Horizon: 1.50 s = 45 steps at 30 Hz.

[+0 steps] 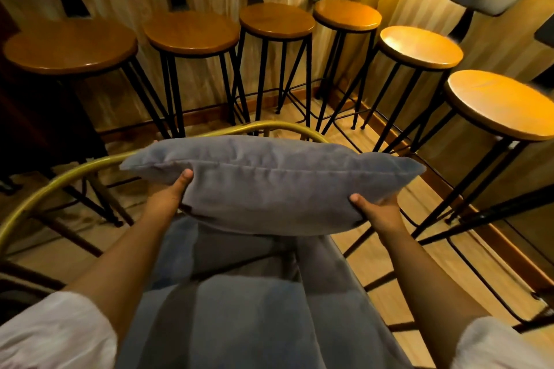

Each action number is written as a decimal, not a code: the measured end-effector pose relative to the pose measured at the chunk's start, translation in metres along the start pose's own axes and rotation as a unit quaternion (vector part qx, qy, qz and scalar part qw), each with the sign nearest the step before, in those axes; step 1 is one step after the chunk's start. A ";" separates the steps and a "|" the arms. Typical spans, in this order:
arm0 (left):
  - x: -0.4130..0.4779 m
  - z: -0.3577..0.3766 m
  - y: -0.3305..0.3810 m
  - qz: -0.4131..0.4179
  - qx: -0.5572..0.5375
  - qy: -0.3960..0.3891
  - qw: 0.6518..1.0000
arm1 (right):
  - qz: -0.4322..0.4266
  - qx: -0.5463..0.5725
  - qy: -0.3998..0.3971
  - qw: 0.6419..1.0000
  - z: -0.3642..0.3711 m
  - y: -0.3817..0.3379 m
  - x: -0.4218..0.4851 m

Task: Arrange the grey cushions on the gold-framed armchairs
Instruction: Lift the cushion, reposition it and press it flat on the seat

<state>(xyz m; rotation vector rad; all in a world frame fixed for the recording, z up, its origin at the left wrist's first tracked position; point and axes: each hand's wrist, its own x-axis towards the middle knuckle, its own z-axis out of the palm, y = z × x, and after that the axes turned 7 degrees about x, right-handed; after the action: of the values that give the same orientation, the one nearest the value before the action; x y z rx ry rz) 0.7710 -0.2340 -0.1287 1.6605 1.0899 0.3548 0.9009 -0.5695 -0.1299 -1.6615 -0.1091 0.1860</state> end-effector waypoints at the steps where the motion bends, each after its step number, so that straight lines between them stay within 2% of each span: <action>1: 0.002 0.002 -0.007 -0.017 0.008 -0.003 1.000 | 0.005 -0.008 -0.019 1.000 -0.001 0.004 -0.002; 4: 0.002 0.005 -0.014 -0.036 0.012 -0.012 0.999 | 0.027 -0.011 -0.041 0.999 0.000 0.005 -0.007; 7: 0.000 0.003 0.005 -0.046 -0.049 -0.006 0.998 | 0.031 0.037 0.020 0.999 0.007 -0.010 -0.009; 10: -0.015 -0.011 0.033 -0.047 -0.099 -0.004 0.994 | 0.030 0.074 0.049 0.996 0.020 -0.034 -0.019; 13: -0.032 -0.038 0.063 -0.022 -0.138 -0.002 0.990 | 0.020 0.093 0.075 0.993 0.033 -0.075 -0.032; 20: -0.081 -0.141 0.123 0.095 -0.184 0.038 0.978 | -0.077 0.089 0.104 0.988 0.068 -0.184 -0.089; 23: -0.116 -0.186 0.132 0.110 -0.199 0.053 0.972 | -0.078 0.101 0.112 0.986 0.081 -0.210 -0.127; 30: -0.187 -0.294 0.111 0.069 -0.193 0.119 0.972 | -0.090 0.122 0.063 0.986 0.123 -0.237 -0.211; 35: -0.223 -0.357 0.088 0.007 -0.264 0.163 0.951 | -0.127 0.140 0.004 0.982 0.149 -0.263 -0.256; 39: -0.269 -0.381 0.067 0.052 -0.280 0.197 0.938 | -0.152 0.141 -0.041 0.977 0.157 -0.302 -0.276; 45: -0.308 -0.454 0.067 0.087 -0.264 0.272 0.921 | -0.126 0.156 -0.091 0.975 0.194 -0.334 -0.323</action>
<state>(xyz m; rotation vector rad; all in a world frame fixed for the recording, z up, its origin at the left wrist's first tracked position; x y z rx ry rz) 0.3225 -0.2050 0.1926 1.1905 1.1104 1.1740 0.5608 -0.4045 0.2033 -1.3023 -0.4077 0.1525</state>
